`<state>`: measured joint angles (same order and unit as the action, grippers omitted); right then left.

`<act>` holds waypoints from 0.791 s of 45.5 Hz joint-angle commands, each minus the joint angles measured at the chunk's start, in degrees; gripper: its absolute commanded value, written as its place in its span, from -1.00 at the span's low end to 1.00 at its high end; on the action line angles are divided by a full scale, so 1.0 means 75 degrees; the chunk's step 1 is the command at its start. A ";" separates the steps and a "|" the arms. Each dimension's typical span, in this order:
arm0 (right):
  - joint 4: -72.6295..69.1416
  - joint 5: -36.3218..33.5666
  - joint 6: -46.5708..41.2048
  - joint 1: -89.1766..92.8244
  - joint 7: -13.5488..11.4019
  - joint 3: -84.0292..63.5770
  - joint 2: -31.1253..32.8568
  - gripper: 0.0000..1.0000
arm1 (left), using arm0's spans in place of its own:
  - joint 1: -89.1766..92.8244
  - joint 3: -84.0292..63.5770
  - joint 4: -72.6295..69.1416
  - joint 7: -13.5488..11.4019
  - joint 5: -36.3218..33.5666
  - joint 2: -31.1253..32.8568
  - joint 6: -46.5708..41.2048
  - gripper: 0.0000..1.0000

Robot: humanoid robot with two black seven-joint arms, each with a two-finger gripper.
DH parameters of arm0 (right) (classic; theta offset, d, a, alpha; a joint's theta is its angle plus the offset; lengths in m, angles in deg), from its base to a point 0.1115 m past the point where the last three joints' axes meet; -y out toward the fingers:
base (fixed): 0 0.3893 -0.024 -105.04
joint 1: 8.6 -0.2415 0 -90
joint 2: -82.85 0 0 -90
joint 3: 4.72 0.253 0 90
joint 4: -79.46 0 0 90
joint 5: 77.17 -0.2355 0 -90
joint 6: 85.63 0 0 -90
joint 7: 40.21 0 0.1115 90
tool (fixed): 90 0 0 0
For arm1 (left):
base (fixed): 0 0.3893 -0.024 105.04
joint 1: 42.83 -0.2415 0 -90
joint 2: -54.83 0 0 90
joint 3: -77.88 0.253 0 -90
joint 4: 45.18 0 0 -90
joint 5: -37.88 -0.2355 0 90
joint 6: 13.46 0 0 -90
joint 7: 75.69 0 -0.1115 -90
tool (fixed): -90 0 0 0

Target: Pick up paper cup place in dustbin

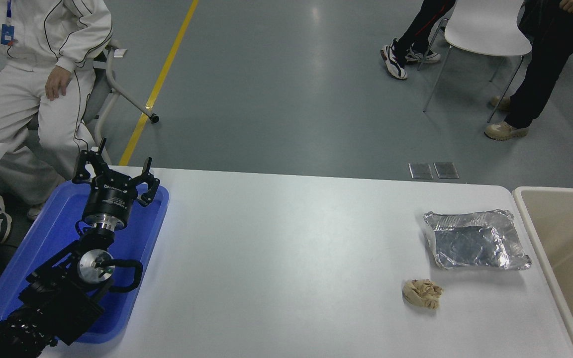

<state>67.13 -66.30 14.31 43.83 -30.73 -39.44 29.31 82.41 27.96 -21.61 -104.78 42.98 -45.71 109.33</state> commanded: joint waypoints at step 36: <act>-0.3803 0.0144 0.0292 -0.1446 0.0001 0.0822 0.1595 1.00 | 0.0000 0.0000 0.0010 0.0011 0.0000 0.0000 0.0000 1.00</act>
<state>53.46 -65.93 16.52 38.43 -30.76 -31.37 34.88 82.41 27.96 -21.59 -104.74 42.97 -45.72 109.33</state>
